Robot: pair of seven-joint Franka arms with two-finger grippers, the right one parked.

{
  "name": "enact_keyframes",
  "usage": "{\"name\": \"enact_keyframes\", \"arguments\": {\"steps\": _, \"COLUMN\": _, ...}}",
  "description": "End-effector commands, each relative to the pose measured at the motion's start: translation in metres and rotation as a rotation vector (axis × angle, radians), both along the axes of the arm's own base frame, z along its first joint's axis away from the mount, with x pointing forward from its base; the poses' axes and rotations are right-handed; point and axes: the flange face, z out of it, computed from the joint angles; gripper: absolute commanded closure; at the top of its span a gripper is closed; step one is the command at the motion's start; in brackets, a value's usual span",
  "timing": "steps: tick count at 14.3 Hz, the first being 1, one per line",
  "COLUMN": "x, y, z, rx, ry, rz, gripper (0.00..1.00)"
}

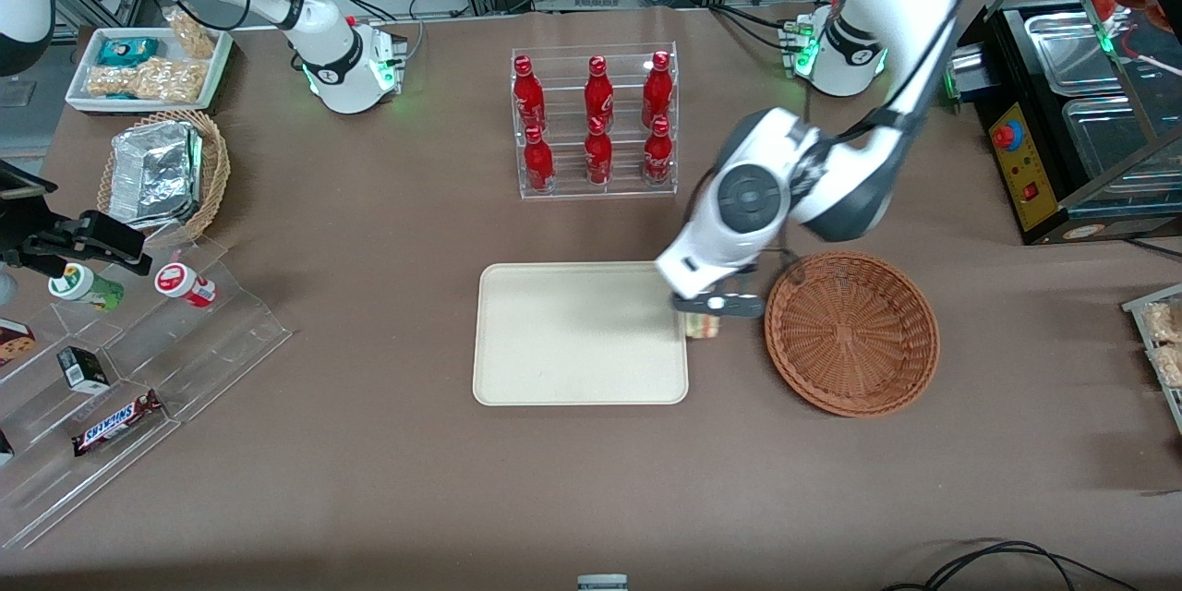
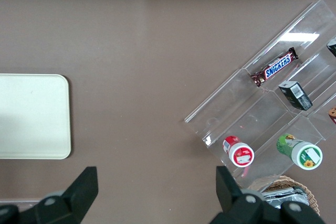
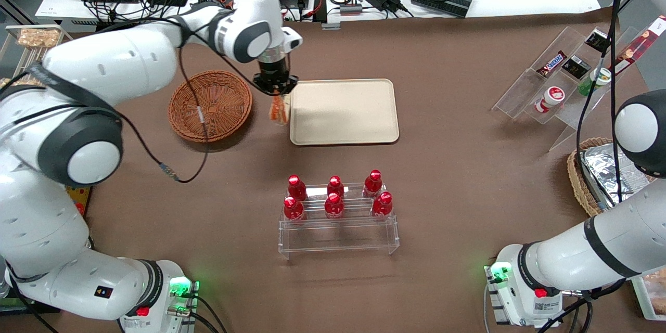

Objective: Place sandwich from basket to tray

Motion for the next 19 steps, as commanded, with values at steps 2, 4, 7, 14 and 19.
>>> {"name": "enact_keyframes", "arguments": {"steps": 2, "x": 0.032, "y": -0.078, "z": -0.037, "rx": -0.033, "ry": 0.036, "rz": 0.03, "gripper": 0.86}}
{"name": "enact_keyframes", "arguments": {"steps": 4, "x": 0.032, "y": -0.101, "z": -0.05, "rx": -0.047, "ry": 0.028, "rz": 0.062, "gripper": 0.86}}
{"name": "enact_keyframes", "arguments": {"steps": 7, "x": 0.024, "y": -0.121, "z": -0.071, "rx": -0.075, "ry": -0.001, "rz": 0.058, "gripper": 0.8}}
{"name": "enact_keyframes", "arguments": {"steps": 14, "x": 0.029, "y": -0.124, "z": -0.06, "rx": -0.081, "ry": -0.044, "rz": 0.206, "gripper": 0.0}}
{"name": "enact_keyframes", "arguments": {"steps": 19, "x": 0.037, "y": -0.062, "z": 0.065, "rx": 0.057, "ry": -0.065, "rz": 0.227, "gripper": 0.0}}
